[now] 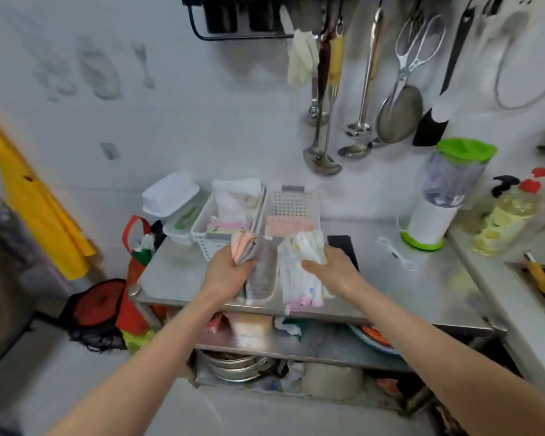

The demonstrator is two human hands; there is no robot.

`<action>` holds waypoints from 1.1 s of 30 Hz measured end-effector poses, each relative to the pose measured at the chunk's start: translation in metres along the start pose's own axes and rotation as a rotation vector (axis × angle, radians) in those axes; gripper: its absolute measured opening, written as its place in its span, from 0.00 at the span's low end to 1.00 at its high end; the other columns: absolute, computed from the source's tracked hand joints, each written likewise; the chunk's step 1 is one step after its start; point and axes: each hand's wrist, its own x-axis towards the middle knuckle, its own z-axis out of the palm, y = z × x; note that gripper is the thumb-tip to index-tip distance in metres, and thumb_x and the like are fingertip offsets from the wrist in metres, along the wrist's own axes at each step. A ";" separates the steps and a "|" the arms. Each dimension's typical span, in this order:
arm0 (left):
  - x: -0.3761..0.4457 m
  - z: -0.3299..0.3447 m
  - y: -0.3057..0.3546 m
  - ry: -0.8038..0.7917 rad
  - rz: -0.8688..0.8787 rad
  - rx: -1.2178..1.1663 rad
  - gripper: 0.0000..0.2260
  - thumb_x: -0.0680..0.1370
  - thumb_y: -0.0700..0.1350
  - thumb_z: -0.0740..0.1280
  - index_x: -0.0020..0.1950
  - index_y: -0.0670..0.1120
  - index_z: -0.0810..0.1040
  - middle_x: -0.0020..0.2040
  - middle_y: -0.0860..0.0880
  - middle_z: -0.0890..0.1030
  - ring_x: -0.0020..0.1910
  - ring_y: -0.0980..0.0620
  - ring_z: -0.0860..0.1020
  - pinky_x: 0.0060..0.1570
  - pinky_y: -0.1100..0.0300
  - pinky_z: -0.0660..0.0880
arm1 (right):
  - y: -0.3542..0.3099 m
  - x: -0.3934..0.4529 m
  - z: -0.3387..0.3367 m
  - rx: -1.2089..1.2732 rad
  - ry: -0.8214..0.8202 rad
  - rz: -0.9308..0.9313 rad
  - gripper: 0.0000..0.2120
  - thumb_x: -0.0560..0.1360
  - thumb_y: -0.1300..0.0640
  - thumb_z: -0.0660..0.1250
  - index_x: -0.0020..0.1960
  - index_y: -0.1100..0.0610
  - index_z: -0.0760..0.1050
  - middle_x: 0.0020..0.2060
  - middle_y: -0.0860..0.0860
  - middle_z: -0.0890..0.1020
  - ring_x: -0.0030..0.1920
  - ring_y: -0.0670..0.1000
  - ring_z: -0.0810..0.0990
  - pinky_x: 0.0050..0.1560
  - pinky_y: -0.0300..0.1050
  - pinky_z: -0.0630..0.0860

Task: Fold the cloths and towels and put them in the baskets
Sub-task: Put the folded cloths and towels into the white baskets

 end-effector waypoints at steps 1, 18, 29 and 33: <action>0.019 -0.004 0.004 0.026 0.003 -0.003 0.06 0.75 0.39 0.69 0.48 0.48 0.75 0.42 0.48 0.79 0.44 0.47 0.78 0.38 0.62 0.72 | -0.008 0.020 -0.006 -0.039 0.001 -0.030 0.11 0.77 0.56 0.65 0.59 0.57 0.75 0.51 0.52 0.80 0.50 0.51 0.78 0.43 0.41 0.72; 0.292 -0.034 0.009 -0.040 0.217 0.178 0.04 0.75 0.41 0.65 0.49 0.47 0.74 0.43 0.50 0.78 0.43 0.49 0.75 0.35 0.62 0.66 | -0.060 0.264 -0.010 -0.809 0.092 -0.204 0.21 0.77 0.61 0.58 0.69 0.54 0.63 0.59 0.55 0.75 0.55 0.57 0.74 0.51 0.50 0.71; 0.365 -0.027 -0.004 -0.158 0.275 0.261 0.05 0.74 0.42 0.66 0.46 0.43 0.72 0.39 0.45 0.78 0.42 0.42 0.77 0.42 0.47 0.75 | -0.012 0.320 0.007 -1.007 -0.060 -0.063 0.24 0.78 0.64 0.56 0.73 0.53 0.61 0.63 0.53 0.74 0.59 0.55 0.75 0.57 0.49 0.73; 0.371 -0.020 -0.006 -0.151 0.337 0.348 0.05 0.74 0.42 0.65 0.46 0.45 0.69 0.39 0.46 0.77 0.40 0.44 0.76 0.39 0.52 0.72 | 0.006 0.336 0.020 -1.070 -0.126 -0.144 0.25 0.76 0.67 0.59 0.72 0.54 0.62 0.61 0.54 0.74 0.56 0.55 0.75 0.56 0.48 0.72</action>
